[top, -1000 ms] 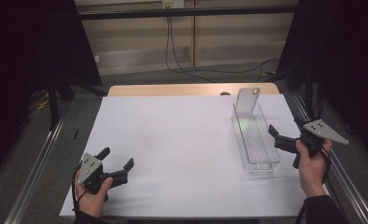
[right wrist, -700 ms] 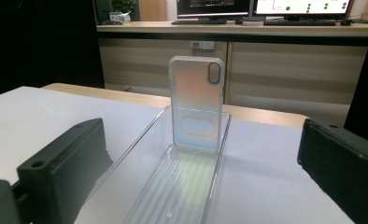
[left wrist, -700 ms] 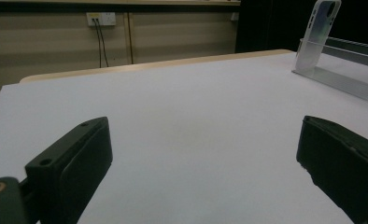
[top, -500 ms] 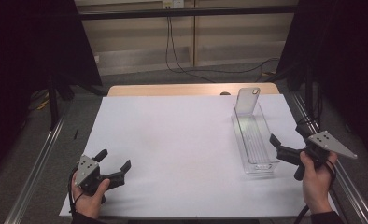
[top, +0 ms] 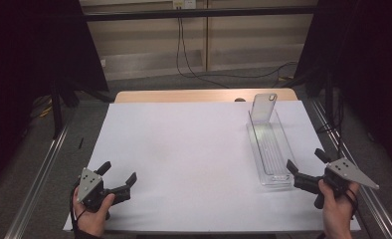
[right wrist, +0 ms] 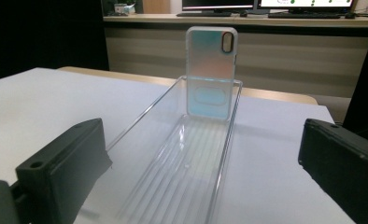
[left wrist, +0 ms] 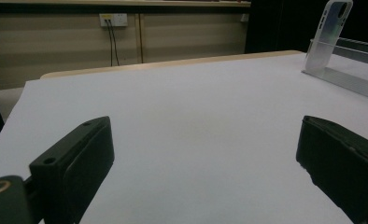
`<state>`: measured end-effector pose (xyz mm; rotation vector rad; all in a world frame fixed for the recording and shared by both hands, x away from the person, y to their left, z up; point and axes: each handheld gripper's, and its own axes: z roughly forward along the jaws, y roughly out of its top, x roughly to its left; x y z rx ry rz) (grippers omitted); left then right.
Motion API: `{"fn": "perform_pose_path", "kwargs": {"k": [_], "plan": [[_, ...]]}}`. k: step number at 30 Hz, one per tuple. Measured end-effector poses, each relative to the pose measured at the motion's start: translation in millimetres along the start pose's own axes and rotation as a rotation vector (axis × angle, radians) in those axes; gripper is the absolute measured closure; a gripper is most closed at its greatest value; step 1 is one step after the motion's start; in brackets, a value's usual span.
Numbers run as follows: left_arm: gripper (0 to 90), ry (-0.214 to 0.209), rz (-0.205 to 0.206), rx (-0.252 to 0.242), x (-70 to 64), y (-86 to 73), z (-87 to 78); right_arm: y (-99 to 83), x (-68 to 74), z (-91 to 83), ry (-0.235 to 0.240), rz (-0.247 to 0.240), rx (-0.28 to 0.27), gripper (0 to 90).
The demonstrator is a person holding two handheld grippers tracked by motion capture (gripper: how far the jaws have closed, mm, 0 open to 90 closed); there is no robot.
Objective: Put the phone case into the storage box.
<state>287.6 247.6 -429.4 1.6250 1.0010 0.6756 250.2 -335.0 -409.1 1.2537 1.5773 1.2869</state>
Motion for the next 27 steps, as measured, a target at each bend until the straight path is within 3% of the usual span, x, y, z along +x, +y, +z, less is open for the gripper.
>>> {"fn": "perform_pose_path", "kwargs": {"k": [5, 9, 17, 21, 27], "plan": [[4.2, 0.002, 0.009, 0.004, -1.9, -1.1, -3.5, -10.7, 4.8, -8.7, 0.022, -0.033, 0.006, 0.0], [4.1, 0.0, 0.024, 0.008, -3.8, -1.5, -4.5, -18.5, 6.2, -12.7, 0.044, -0.022, 0.01, 0.0], [4.2, 0.004, 0.015, 0.025, -4.9, -2.1, -1.6, -35.1, 4.3, -19.3, 0.007, -0.027, 0.005, 0.0], [4.1, 0.001, 0.024, 0.036, -4.9, -3.2, 0.2, -40.4, 5.2, -21.0, 0.011, -0.026, 0.03, 0.0], [3.7, -0.006, 0.028, 0.069, -4.2, -4.5, 6.0, -39.4, 6.5, -17.7, 0.026, -0.024, 0.025, 0.0]]}}
